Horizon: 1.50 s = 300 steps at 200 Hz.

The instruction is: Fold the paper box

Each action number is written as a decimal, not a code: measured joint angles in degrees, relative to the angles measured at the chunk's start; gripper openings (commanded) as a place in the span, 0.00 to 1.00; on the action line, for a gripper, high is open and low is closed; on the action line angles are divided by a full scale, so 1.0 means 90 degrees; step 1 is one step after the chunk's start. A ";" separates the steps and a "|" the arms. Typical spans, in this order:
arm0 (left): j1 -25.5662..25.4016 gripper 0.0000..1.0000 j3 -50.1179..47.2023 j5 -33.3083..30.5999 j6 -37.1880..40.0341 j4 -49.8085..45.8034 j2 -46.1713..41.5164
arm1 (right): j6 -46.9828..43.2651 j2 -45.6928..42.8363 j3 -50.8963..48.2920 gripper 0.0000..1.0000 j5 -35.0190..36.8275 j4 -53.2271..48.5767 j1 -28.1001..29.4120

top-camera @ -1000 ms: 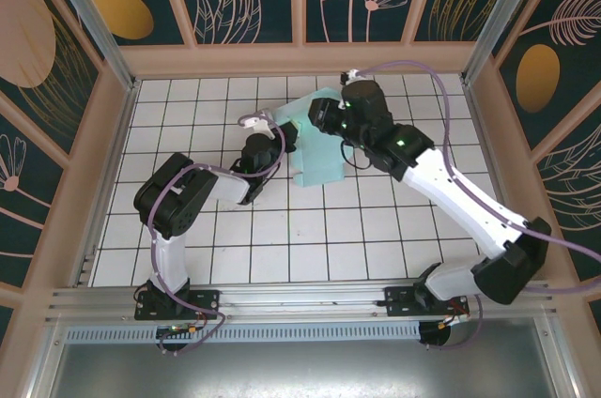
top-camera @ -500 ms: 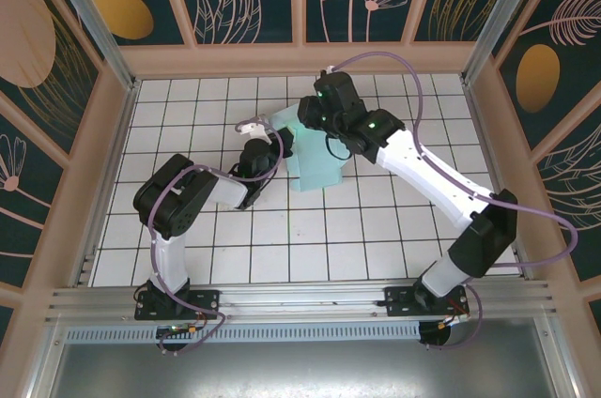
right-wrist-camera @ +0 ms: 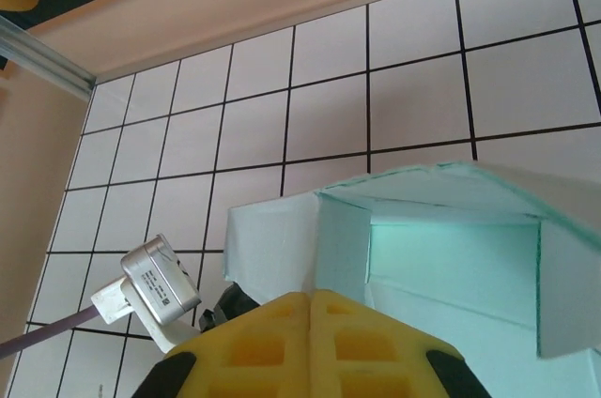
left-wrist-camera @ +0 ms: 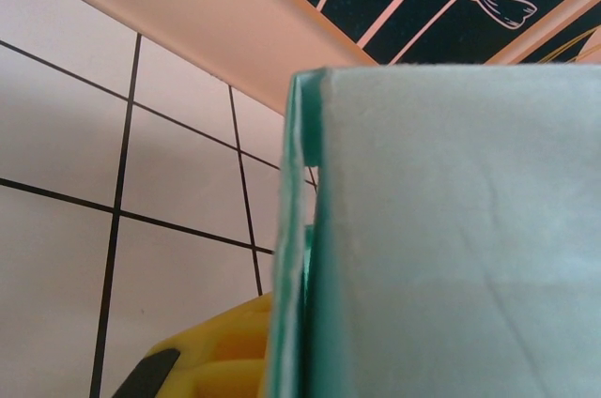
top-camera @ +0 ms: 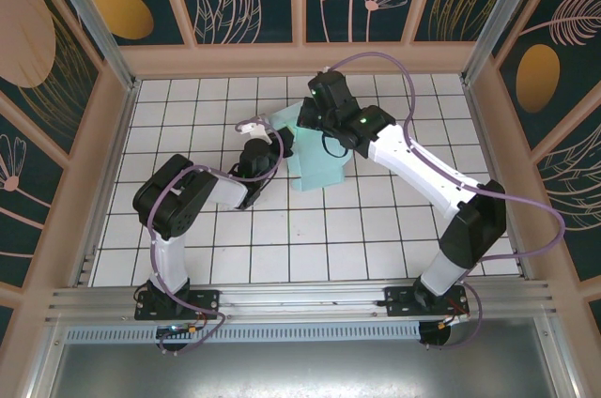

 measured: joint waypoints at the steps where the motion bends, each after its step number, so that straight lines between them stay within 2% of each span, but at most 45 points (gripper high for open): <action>1: 0.0000 0.00 0.0000 0.0000 0.0000 0.0000 0.0000 | 0.0010 0.0000 0.0000 0.05 -0.0002 0.0002 0.0000; 15: 0.0000 0.00 0.0000 0.0000 0.0000 0.0007 0.0000 | 0.0034 -0.0002 0.0000 0.33 -0.0041 0.0027 0.0000; 23: 0.0000 0.00 0.0000 -0.0002 -0.0002 0.0017 0.0000 | 0.0032 -0.0005 -0.0005 0.42 -0.0061 0.0046 0.0000; 36: 0.0000 0.00 0.0000 0.0000 -0.0005 0.0010 -0.0002 | 0.0002 -0.0034 -0.0034 0.50 -0.0066 0.0114 0.0019; 56: 0.0000 0.00 0.0002 0.0000 -0.0005 -0.0131 -0.0027 | -0.0177 -0.0267 -0.0267 0.56 -0.0068 0.0284 0.0080; 92: 0.0000 0.00 0.0068 0.0002 -0.0005 -0.0731 -0.0148 | -0.0656 -0.1413 -0.1149 0.56 -0.0143 0.0806 0.0155; 113: 0.0000 0.00 0.0068 0.0010 -0.0007 -0.1154 -0.0333 | -0.0974 -0.2225 -0.1581 0.56 -0.0279 0.1088 -0.0056; 134: 0.0000 0.00 0.0066 0.0095 -0.0005 -0.1688 -0.0590 | -0.1224 -0.2800 -0.1889 0.55 -0.0583 0.1285 -0.0721; 153: 0.0000 0.00 0.0051 0.0238 0.0041 -0.2149 -0.0850 | -0.1438 -0.3026 -0.2154 0.52 -0.1178 0.1372 -0.1732; 173: 0.0000 0.00 -0.0010 0.0415 0.0158 -0.2613 -0.1168 | -0.1537 -0.2834 -0.2244 0.50 -0.1999 0.1348 -0.2596; 195: 0.0000 0.00 -0.0126 0.0658 0.0311 -0.3087 -0.1547 | -0.1644 -0.2356 -0.2244 0.49 -0.2941 0.1338 -0.3113; 221: 0.0000 0.00 -0.0155 0.0838 0.0381 -0.3432 -0.1858 | -0.1916 -0.1797 -0.2251 0.48 -0.4005 0.1328 -0.3184; 251: 0.0000 0.00 -0.0155 0.0962 0.0379 -0.3587 -0.1919 | -0.2205 -0.1617 -0.2341 0.46 -0.5008 0.1404 -0.3143; 300: 0.0000 0.00 -0.0129 0.0964 0.0279 -0.3825 -0.1906 | -0.2759 -0.1596 -0.2453 0.41 -0.5571 0.1515 -0.2812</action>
